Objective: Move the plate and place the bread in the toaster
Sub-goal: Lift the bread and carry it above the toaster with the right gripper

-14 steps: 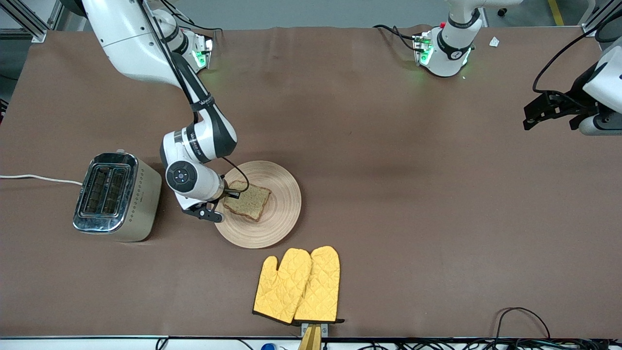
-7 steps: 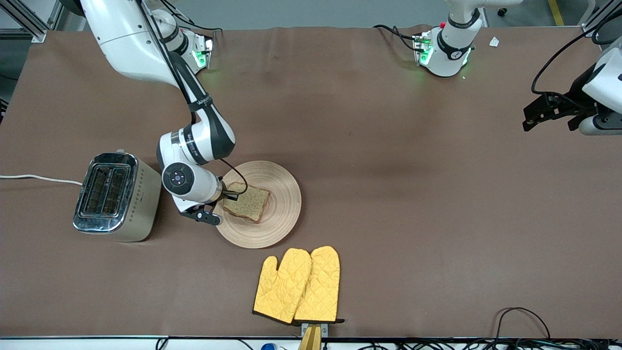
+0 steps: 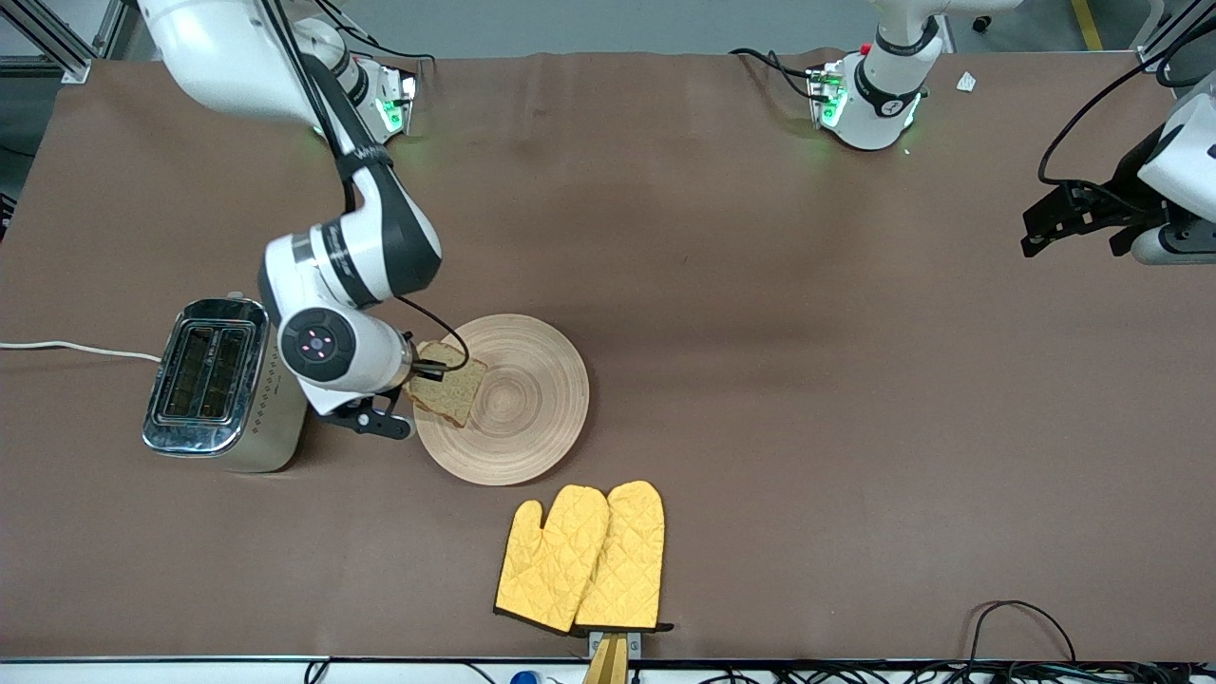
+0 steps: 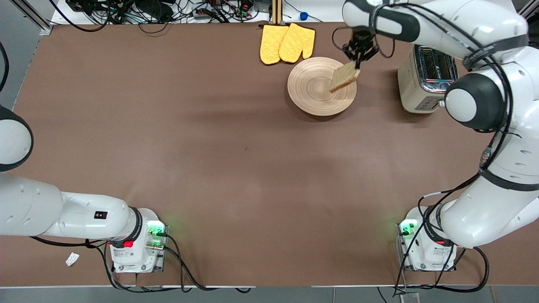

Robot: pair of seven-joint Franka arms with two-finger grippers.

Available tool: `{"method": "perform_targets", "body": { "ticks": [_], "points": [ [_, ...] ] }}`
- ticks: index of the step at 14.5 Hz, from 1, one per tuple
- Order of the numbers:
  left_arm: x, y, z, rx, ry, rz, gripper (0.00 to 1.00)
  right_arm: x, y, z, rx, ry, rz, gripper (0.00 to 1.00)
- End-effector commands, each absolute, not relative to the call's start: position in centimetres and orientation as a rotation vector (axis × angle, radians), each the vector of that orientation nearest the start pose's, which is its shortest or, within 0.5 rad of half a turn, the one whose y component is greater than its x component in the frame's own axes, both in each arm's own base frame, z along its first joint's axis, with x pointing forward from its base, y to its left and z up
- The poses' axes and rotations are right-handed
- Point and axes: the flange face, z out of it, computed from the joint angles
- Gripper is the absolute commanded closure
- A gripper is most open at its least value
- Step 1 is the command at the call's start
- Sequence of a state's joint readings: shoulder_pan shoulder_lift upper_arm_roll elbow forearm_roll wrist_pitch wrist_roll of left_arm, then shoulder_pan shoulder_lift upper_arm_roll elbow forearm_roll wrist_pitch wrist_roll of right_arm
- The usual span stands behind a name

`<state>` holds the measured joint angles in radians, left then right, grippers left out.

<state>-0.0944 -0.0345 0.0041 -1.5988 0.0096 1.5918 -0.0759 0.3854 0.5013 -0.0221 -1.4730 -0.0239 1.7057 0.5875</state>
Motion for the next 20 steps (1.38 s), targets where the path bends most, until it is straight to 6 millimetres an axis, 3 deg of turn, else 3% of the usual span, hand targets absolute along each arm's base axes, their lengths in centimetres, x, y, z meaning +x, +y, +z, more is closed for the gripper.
{"method": "perform_targets", "body": {
  "ticks": [1,4,6,8,10,16,20],
  "points": [
    [54.5,-5.0,63.8,-3.146,0.012,-0.069,0.0,61.6,22.7,41.2,-3.376,0.319,0.333,1.0],
    [54.7,-5.3,63.7,-3.146,0.017,-0.069,0.0,61.8,21.3,44.8,-3.476,0.329,0.272,1.0],
    [54.6,-5.3,63.6,-3.148,0.019,-0.067,0.0,61.4,20.7,45.9,-3.579,0.336,0.28,1.0],
    [54.6,-5.1,63.6,-3.146,0.017,-0.065,0.0,60.2,22.2,46.0,-3.742,0.283,0.262,1.0],
    [54.6,-5.1,63.6,-3.146,0.017,-0.065,0.0,60.0,21.8,45.6,-3.807,0.265,0.291,1.0],
    [54.6,-5.4,63.6,-3.146,0.022,-0.065,0.0,60.9,18.7,45.3,-3.978,0.158,0.379,1.0],
    [54.6,-5.6,63.6,-3.145,0.027,-0.065,0.0,62.5,14.5,45.1,-4.017,0.103,0.473,1.0]
  ]
}}
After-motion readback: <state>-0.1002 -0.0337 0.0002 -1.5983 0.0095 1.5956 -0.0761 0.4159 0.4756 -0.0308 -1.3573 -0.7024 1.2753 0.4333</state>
